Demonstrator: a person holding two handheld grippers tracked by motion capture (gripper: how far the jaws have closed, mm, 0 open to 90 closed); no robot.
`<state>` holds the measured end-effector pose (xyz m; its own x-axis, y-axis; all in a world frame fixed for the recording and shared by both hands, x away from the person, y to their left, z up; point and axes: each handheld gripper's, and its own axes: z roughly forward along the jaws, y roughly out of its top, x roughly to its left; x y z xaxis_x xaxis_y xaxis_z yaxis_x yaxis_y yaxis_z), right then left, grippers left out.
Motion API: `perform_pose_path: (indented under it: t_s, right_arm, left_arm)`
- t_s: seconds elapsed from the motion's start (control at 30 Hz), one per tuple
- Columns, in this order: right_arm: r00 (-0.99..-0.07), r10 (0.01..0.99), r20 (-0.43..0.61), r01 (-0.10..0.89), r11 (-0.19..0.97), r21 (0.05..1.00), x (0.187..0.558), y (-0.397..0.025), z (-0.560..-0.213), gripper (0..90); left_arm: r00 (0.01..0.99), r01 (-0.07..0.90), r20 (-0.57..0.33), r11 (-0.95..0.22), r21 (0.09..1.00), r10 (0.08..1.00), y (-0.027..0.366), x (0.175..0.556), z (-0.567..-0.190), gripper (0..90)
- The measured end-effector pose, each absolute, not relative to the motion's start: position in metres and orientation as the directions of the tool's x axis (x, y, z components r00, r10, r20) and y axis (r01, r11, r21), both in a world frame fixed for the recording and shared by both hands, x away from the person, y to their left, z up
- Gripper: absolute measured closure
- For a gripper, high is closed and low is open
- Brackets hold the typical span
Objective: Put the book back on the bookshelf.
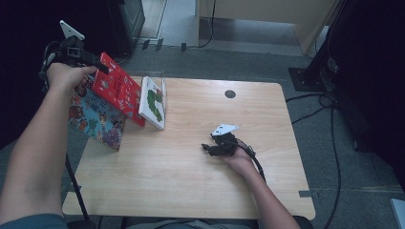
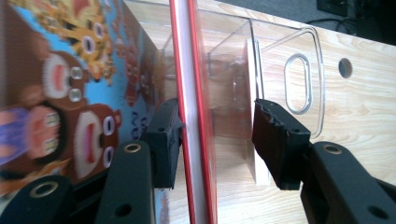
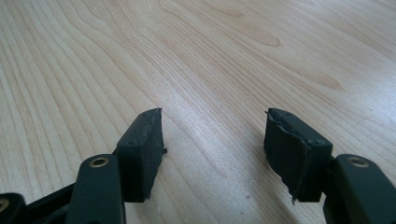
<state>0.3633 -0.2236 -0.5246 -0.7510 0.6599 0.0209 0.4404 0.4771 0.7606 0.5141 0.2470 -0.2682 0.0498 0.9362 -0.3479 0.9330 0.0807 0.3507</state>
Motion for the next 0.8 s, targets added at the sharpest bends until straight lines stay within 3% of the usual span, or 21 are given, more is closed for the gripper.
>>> perform_pose_path:
  t_s: [0.3, 0.6, 0.8]
  right_arm:
    - [-0.755, 0.656, 0.021, 0.439, 0.481, 0.759, 0.364, -0.223, -0.525, 36.4]
    - [-0.752, 0.658, 0.021, 0.441, 0.48, 0.758, 0.365, -0.223, -0.525, 33.7]
    - [-0.754, 0.657, 0.02, 0.44, 0.483, 0.757, 0.366, -0.222, -0.525, 31.6]
  left_arm:
    - [0.08, 0.919, -0.33, 0.058, 0.39, 0.941, 0.256, 0.494, -0.254, 51.8]
    - [0.127, 0.908, -0.417, 0.064, 0.415, 0.9, 0.242, 0.474, -0.248, 46.5]
    - [0.169, 0.905, -0.406, 0.021, 0.425, 0.898, 0.23, 0.461, -0.257, 45.7]
